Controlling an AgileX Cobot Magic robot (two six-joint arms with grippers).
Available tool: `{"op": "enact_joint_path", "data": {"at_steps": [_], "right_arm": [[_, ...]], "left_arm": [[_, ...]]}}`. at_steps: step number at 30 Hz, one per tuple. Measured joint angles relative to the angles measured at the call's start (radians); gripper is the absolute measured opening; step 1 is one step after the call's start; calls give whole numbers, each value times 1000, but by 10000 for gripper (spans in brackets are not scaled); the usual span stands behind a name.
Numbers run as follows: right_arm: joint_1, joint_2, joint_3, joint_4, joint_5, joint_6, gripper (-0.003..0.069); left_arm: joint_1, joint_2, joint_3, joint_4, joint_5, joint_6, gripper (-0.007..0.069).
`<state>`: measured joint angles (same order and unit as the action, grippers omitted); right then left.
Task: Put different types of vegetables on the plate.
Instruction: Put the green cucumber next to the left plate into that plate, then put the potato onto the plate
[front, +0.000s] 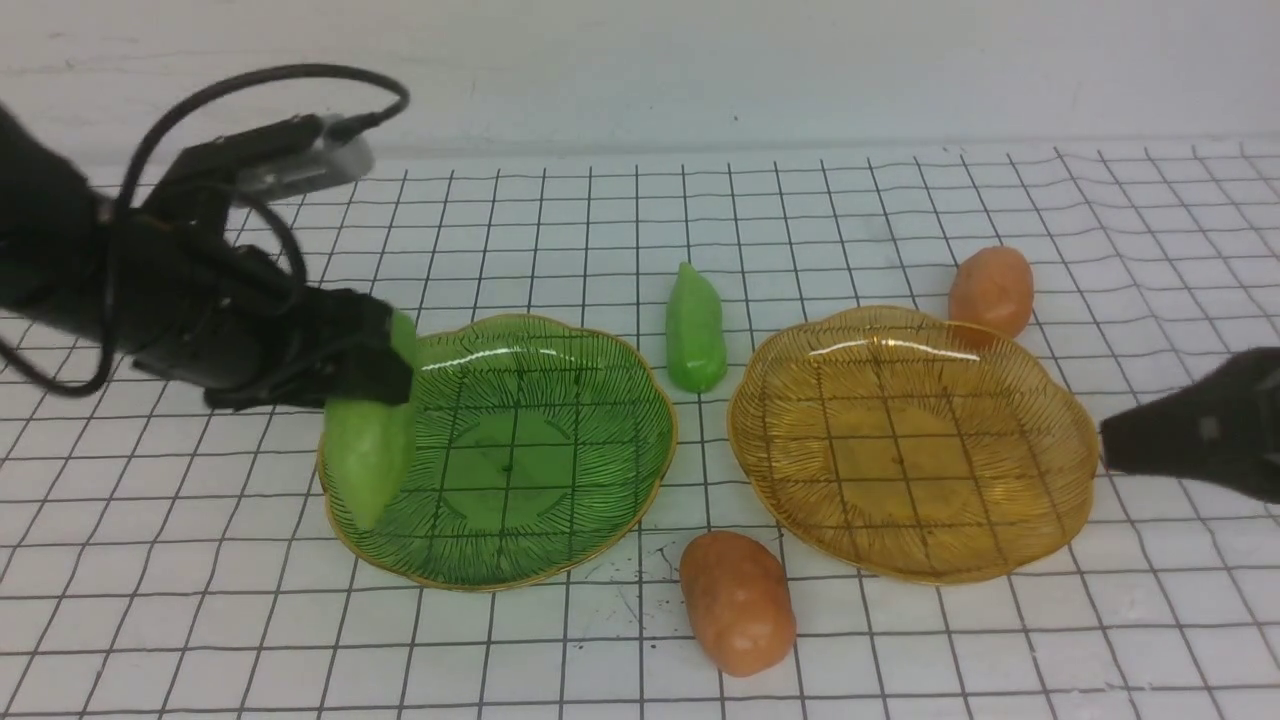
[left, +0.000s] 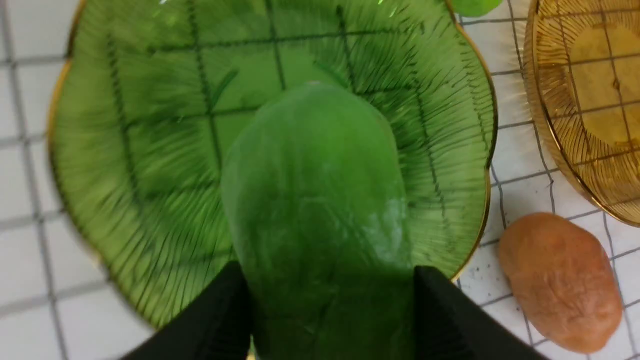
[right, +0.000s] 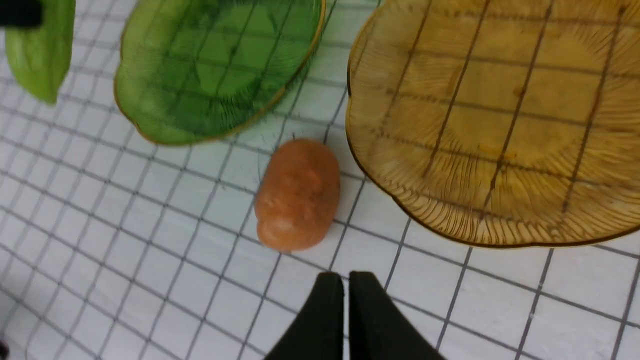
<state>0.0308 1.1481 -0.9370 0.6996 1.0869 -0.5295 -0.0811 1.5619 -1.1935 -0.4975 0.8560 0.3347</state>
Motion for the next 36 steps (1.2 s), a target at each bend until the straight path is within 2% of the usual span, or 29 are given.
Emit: {"op": "enact_joint_path", "data": {"at_steps": [3, 5, 8, 13, 14, 15, 16, 17, 18, 20, 25, 31, 33, 35, 36], "right_arm": [[129, 105, -13, -54, -38, 3, 66], [220, 176, -13, -81, -100, 51, 122], [293, 245, -13, -90, -195, 105, 209], [377, 348, -14, -78, -332, 127, 414], [391, 373, -15, -68, -351, 130, 469], [394, 378, -16, -65, -359, 130, 479], [408, 413, -22, -48, -376, 134, 550], [411, 418, -23, -46, -378, 134, 550], [427, 463, -42, -26, -390, 137, 631], [439, 511, -65, -11, -394, 138, 671], [459, 611, -108, 12, -389, 152, 690], [465, 685, -111, 45, -402, 175, 686], [467, 698, -111, 49, -420, 176, 664], [467, 702, -111, 53, -427, 177, 570], [467, 702, -111, 53, -427, 177, 570]], "left_arm": [[-46, 86, -55, 22, -22, 29, 360], [-73, 152, -93, 38, -29, 36, 407], [-80, 207, -117, 47, -36, 41, 514], [-80, 242, -125, 53, -41, 43, 653], [-80, 243, -125, 54, -41, 43, 666], [-80, 243, -125, 55, -41, 43, 669], [-80, 243, -126, 55, -41, 43, 680], [-80, 243, -126, 55, -41, 43, 680], [-81, 243, -136, 55, -33, 43, 682], [-81, 243, -148, 55, -10, 43, 676], [-81, 243, -184, 56, 110, 51, 611], [-81, 243, -203, 59, 166, 51, 558], [-81, 243, -203, 60, 169, 51, 555], [-81, 243, -204, 61, 180, 51, 551], [-81, 243, -204, 61, 180, 51, 551]]}}
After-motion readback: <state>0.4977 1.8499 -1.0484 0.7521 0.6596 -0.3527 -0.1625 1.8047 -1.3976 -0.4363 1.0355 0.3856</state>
